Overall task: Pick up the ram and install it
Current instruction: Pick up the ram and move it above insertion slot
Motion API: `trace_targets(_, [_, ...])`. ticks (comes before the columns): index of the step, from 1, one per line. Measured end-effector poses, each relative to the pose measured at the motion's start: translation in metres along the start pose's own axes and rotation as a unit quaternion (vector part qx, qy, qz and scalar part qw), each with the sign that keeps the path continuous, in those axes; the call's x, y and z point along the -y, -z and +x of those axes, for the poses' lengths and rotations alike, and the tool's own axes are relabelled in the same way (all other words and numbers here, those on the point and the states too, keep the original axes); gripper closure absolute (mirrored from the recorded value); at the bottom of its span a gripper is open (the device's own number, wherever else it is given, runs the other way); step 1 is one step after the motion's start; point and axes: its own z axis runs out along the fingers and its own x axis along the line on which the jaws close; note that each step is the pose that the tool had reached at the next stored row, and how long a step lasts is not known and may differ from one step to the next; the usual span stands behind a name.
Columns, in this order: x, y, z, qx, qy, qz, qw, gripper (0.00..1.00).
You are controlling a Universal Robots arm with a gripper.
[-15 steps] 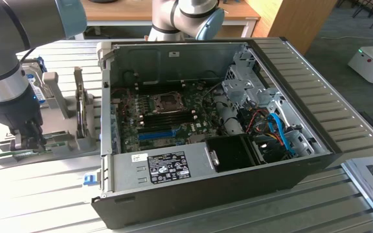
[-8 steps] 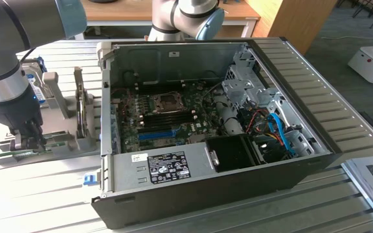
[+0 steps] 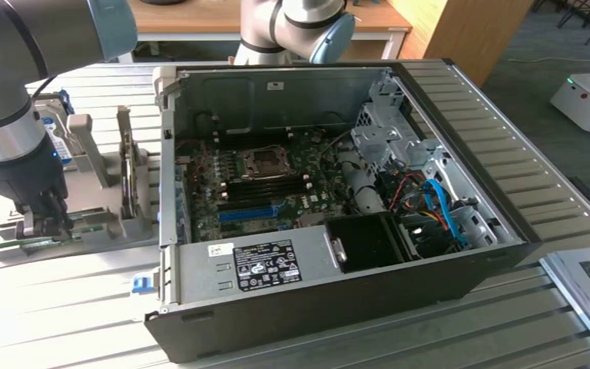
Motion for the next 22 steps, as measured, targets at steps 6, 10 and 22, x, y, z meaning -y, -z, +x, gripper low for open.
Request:
trace_targets(6, [0.0, 0.0, 0.0, 0.0, 0.0, 0.0, 1.0, 0.88])
trace_targets(10, [0.0, 0.0, 0.0, 0.0, 0.0, 0.0, 1.0, 0.88])
trace_targets(22, [0.0, 0.0, 0.0, -0.0003, 0.007, 0.0, 1.0, 0.88])
